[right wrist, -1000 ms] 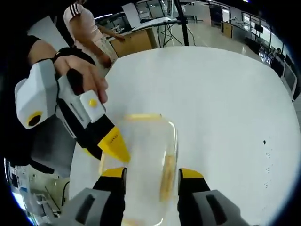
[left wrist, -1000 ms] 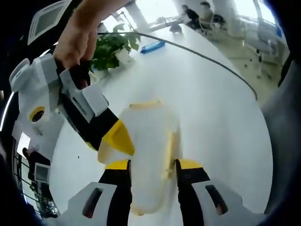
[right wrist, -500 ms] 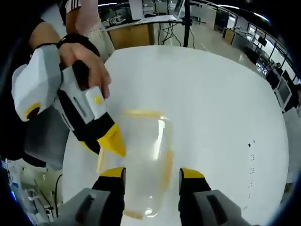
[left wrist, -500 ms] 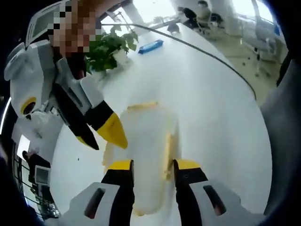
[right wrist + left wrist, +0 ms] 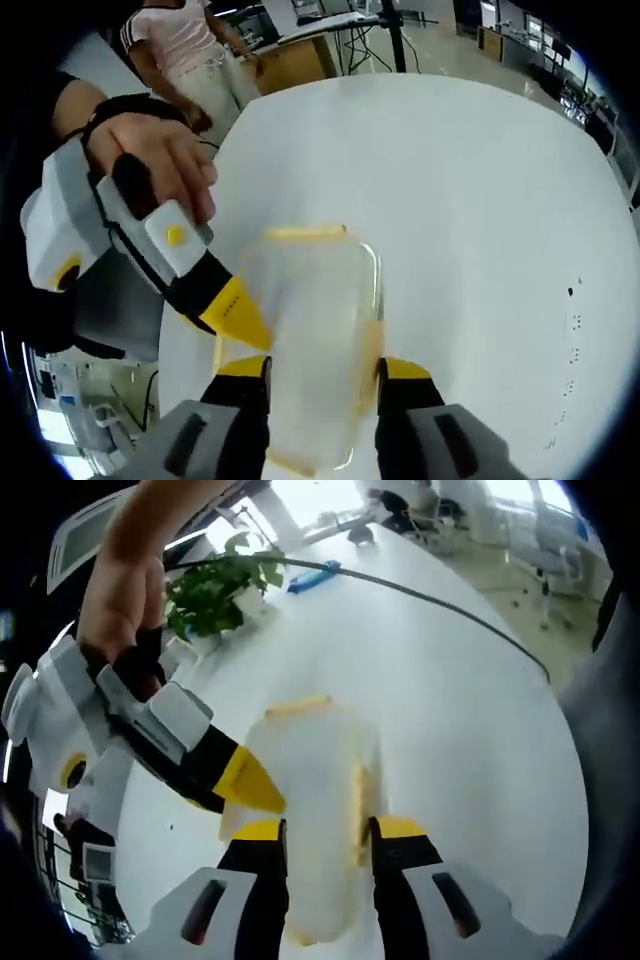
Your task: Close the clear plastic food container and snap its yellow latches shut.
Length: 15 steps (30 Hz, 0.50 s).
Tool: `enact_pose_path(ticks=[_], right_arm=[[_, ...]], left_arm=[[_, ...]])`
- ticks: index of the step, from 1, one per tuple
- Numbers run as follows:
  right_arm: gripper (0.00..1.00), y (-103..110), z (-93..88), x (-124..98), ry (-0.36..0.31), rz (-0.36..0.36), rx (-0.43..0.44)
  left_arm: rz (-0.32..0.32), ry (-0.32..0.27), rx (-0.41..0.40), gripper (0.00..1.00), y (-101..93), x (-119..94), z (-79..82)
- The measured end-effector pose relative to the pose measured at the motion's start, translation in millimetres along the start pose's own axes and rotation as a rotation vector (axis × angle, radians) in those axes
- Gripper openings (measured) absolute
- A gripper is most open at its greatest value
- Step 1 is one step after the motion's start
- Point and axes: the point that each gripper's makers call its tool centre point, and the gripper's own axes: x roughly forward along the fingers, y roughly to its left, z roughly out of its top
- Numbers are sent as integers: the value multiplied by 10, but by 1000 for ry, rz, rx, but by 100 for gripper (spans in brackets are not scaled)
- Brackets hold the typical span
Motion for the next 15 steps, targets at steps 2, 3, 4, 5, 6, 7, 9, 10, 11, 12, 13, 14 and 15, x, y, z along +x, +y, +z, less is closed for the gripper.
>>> enact_pose_path(ticks=[2, 3, 4, 5, 6, 7, 9, 10, 11, 12, 13, 14, 15], right_arm=[[38, 19, -6, 15, 14, 9, -15], [37, 27, -2, 25, 22, 13, -28], [37, 32, -13, 31, 36, 26, -27], [36, 13, -32, 45, 41, 15, -18], [36, 0, -34, 48, 42, 16, -19], [36, -5, -35, 48, 44, 15, -17], [36, -8, -35, 52, 45, 21, -14], [37, -16, -45, 57, 42, 23, -12], [37, -14, -33, 56, 39, 26, -14], [38, -4, -18, 55, 46, 27, -11], [38, 0, -13, 58, 51, 27, -17], [39, -6, -7, 55, 56, 29, -14], [39, 7, -4, 29, 55, 28, -16]], left_arm=[[-1, 2, -15, 28, -4, -1, -1], [-2, 1, -22, 27, -6, -2, -1], [3, 6, -20, 25, -10, 11, -8], [43, 30, 6, 25, 37, -49, -51], [23, 21, -27, 25, 3, -31, -29], [19, 25, -25, 25, 9, -30, -21], [12, 10, -21, 25, 12, -39, -23], [5, 2, -25, 26, 9, -30, -32], [0, -5, -3, 26, -11, -30, -24], [-3, -2, -10, 27, -5, -33, -24], [-12, -1, -14, 27, -16, -30, -18], [-13, 1, -2, 28, -19, -33, -15], [-15, -4, 20, 29, -28, -45, -9]])
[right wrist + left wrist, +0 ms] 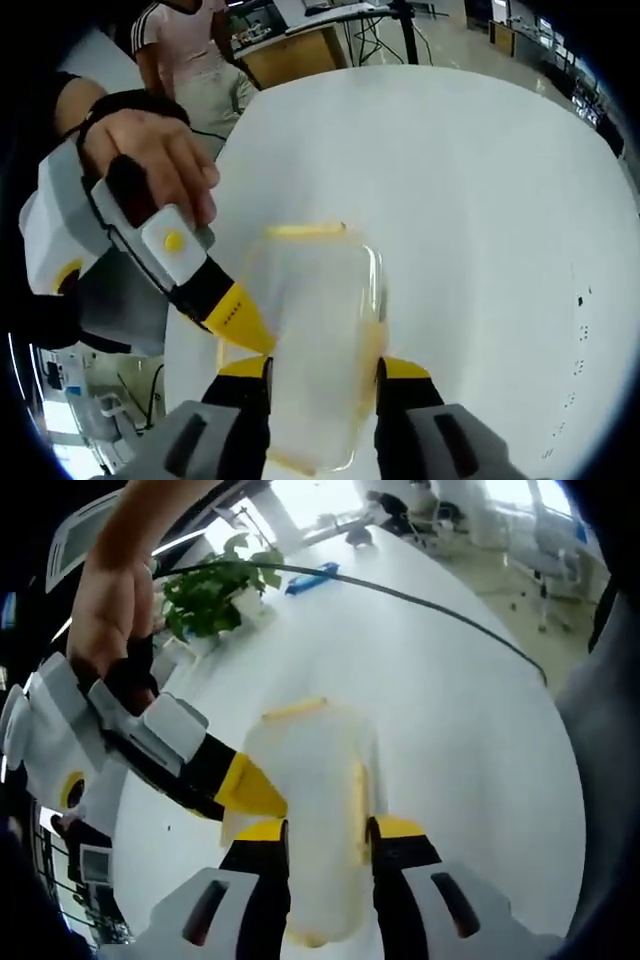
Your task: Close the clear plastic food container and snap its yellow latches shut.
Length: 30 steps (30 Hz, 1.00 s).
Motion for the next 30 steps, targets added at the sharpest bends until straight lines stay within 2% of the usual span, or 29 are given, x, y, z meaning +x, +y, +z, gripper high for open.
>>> enact_pose_path(ticks=[2, 4, 5, 8, 10, 12, 19, 20, 21, 24, 26, 28, 30], right_arm=[[39, -5, 58, -25, -23, -33, -27], [43, 21, 181, -107, -72, -45, 0], [45, 33, 218, -155, -82, -50, 0], [47, 95, 267, -242, -75, -72, -32], [45, 146, 264, -253, -64, -75, -37], [44, 168, 238, -267, -53, -89, -46], [44, 162, 183, -341, -46, -143, -34], [43, 193, 188, -361, -51, -143, -22], [43, 224, 202, -369, -58, -142, -15], [43, 248, 199, -397, -71, -176, -11], [42, 254, 146, -398, -63, -198, -14], [41, 244, 78, -405, -52, -216, 17], [42, 246, 41, -405, -53, -231, 29]], left_arm=[[-8, 3, -6, 30, -7, -44, -13], [-42, -15, -39, 33, -54, -97, 14], [-34, -16, -34, 34, -41, -122, 25], [-30, -33, -41, 36, -21, -185, 105], [-41, -56, -56, 36, -27, -224, 155], [-39, -39, -33, 36, -36, -242, 124], [-40, -4, -45, 36, 9, -363, 44], [-53, -38, -102, 34, -6, -391, 93], [-63, -47, -128, 34, -9, -406, 102], [-68, -28, -129, 35, 37, -415, 25], [-79, -12, -134, 34, 45, -410, -32], [-82, 1, -138, 33, 68, -403, -66], [-85, -6, -178, 32, 105, -389, -58]])
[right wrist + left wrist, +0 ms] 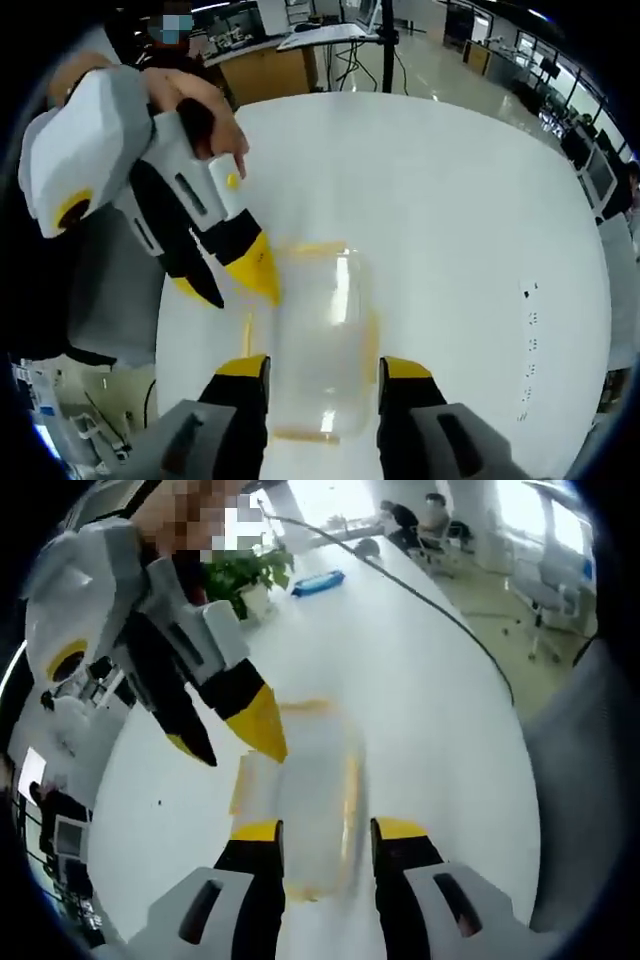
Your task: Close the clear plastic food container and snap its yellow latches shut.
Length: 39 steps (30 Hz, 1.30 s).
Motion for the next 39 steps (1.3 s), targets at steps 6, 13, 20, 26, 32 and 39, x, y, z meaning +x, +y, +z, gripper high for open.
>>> enact_pose_path(ticks=[6, 13, 20, 26, 32, 39], right_arm=[[44, 84, -113, 6, -24, -38, 27], [45, 174, -231, 52, -31, -55, 56], [46, 106, -243, 29, -51, -124, 118], [46, -21, -313, -16, -74, -245, 247], [46, -42, -382, -20, -129, -320, 414], [47, -28, -401, -17, -206, -406, 623]], left_arm=[[-21, 46, 10, 32, 54, 48, -30], [-37, 110, -7, 35, 143, 76, -161], [11, 132, -112, 37, 244, 70, -206], [94, 148, -224, 37, 442, 39, -290], [136, 161, -297, 37, 553, 13, -368], [194, 155, -399, 36, 693, -45, -418]])
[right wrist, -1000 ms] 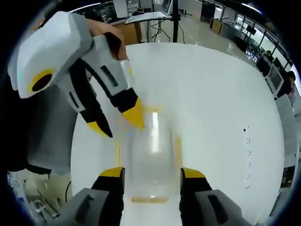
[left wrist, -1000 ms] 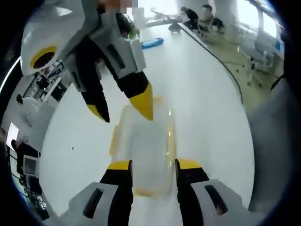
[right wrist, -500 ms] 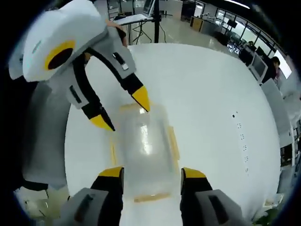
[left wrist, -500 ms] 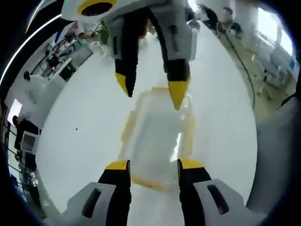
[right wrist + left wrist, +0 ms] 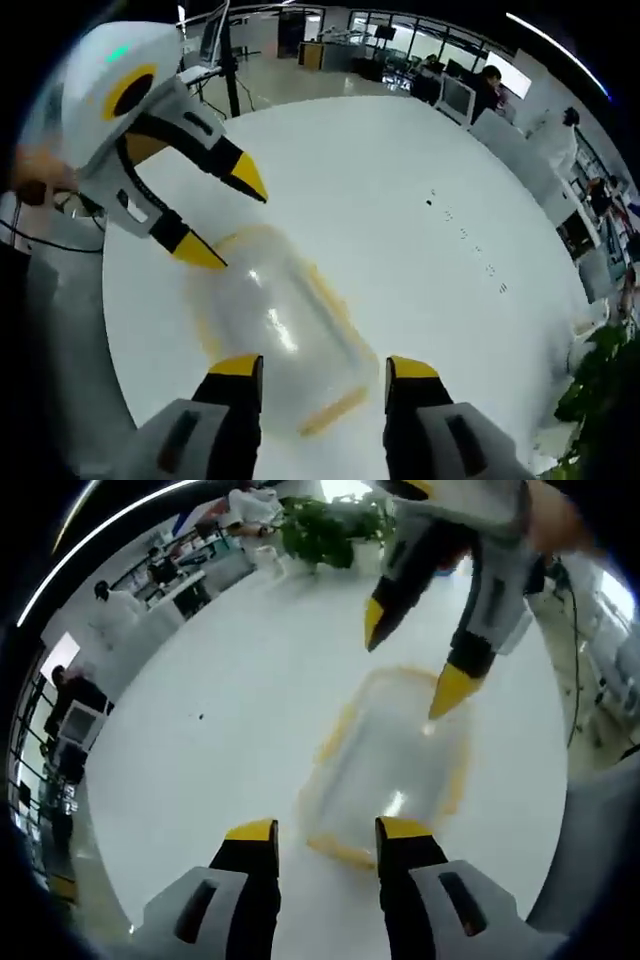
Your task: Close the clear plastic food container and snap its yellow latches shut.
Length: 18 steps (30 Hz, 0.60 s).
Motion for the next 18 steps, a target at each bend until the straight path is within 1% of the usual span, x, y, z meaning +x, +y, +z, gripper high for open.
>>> enact_pose_path(ticks=[1, 2, 4, 6, 7, 8, 10, 12, 14, 15, 16, 18], right_arm=[[48, -5, 4, 2, -9, -10, 35], [49, -21, 19, 0, -23, -31, 47], [49, -34, 0, -6, -19, -62, 48], [51, -42, 3, -3, -25, -82, 53], [52, -57, 22, -2, -38, -94, 71], [53, -49, 20, -8, -37, -91, 73], [53, -39, 26, -14, -39, -89, 81], [53, -33, 35, -19, -44, -91, 77], [53, -41, 34, -33, -54, -96, 82], [53, -49, 33, -45, -63, -99, 90], [55, -68, 44, -52, -87, -102, 119], [55, -133, 52, -77, -129, -126, 161]], left_arm=[[4, 13, -9, 36, 18, 13, -31], [12, 26, -17, 37, 33, 21, -63], [26, 54, -42, 38, 54, 32, -128], [47, 62, -53, 38, 69, 30, -147], [49, 68, -60, 38, 55, 31, -152], [48, 63, -67, 38, 46, 27, -141], [42, 61, -72, 41, 20, 29, -131], [51, 57, -80, 41, 25, 22, -123], [55, 45, -115, 41, 40, -6, -116], [57, 37, -137, 41, 48, -14, -111], [56, 20, -174, 41, 62, -26, -94], [63, -2, -209, 42, 113, -58, -81]])
